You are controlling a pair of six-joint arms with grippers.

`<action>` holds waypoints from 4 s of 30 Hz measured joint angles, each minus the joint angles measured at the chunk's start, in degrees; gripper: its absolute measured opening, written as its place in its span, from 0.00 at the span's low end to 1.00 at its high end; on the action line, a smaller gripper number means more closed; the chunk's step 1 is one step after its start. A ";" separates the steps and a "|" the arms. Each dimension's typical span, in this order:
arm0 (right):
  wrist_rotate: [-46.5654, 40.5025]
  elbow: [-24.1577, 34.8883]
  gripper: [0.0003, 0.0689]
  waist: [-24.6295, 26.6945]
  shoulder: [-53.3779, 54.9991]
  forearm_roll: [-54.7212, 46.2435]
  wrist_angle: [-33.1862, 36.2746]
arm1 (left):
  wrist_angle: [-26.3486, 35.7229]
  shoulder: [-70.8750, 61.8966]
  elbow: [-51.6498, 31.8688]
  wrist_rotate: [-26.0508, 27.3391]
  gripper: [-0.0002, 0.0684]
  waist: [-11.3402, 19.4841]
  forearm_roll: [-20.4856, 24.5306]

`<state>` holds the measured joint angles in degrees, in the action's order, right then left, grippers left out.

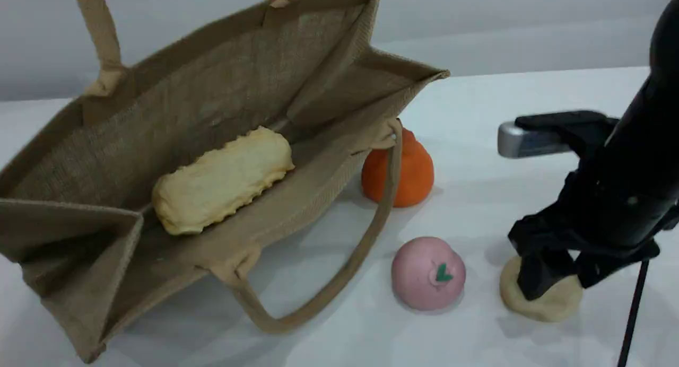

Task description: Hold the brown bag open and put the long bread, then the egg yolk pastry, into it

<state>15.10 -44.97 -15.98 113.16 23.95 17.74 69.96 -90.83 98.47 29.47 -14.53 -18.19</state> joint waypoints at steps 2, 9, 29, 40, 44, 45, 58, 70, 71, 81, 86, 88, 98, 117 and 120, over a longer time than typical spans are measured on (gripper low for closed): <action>0.11 -0.04 0.65 0.00 1.23 0.56 -0.61 | 0.00 0.00 0.00 0.00 0.14 0.00 0.00; 0.11 -0.04 0.49 0.00 1.70 0.56 -1.21 | 0.00 0.00 0.00 0.00 0.14 0.00 0.00; 4.10 0.02 0.09 -0.81 -27.28 12.73 9.71 | 0.00 0.00 0.00 0.00 0.14 0.00 0.00; 23.10 -0.19 0.08 -14.62 -27.97 42.00 -2.25 | -0.14 0.00 0.00 0.13 0.14 0.00 0.00; 30.77 -1.90 0.08 -17.96 -25.06 51.81 -4.53 | -0.07 0.00 0.00 0.20 0.14 0.00 -0.36; 32.64 -2.64 0.08 -17.96 -24.09 53.76 -4.18 | -0.02 0.00 0.00 0.20 0.14 0.00 -0.82; 39.59 -15.57 0.08 -17.91 -7.29 62.02 1.13 | 0.04 0.00 0.00 0.31 0.14 0.00 -1.79; 40.94 -22.48 0.38 -17.91 0.26 59.93 5.88 | 0.04 0.00 0.00 0.25 0.14 0.00 -1.79; 40.94 -22.49 0.43 -17.91 0.20 59.87 5.44 | 0.04 0.00 0.00 0.25 0.14 0.00 -1.79; 40.94 -22.42 0.76 -15.75 -3.33 57.65 12.26 | -0.02 0.00 0.00 0.25 0.14 0.00 -1.79; 39.66 -22.42 0.76 -10.79 -11.42 53.45 20.76 | -0.37 -0.91 0.00 0.22 0.14 0.00 -4.57; 37.96 -22.37 0.76 -7.96 -15.34 51.13 23.29 | -0.95 -1.86 0.00 0.22 0.14 0.00 -6.00; 23.34 -22.31 0.76 5.12 -37.26 33.19 33.65 | -8.91 -7.81 0.00 0.22 0.14 -3.58 -9.23; -7.70 -22.24 0.75 5.45 -66.85 -4.79 52.62 | -4.31 -21.12 0.00 1.68 0.51 -10.21 -15.51; -10.10 -21.69 0.75 5.45 -70.94 -10.54 52.51 | -1.37 -21.12 0.00 2.03 0.71 -10.21 -18.38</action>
<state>5.00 -66.67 -10.54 42.22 13.42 70.24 68.59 -111.94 98.47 31.50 -24.74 -36.56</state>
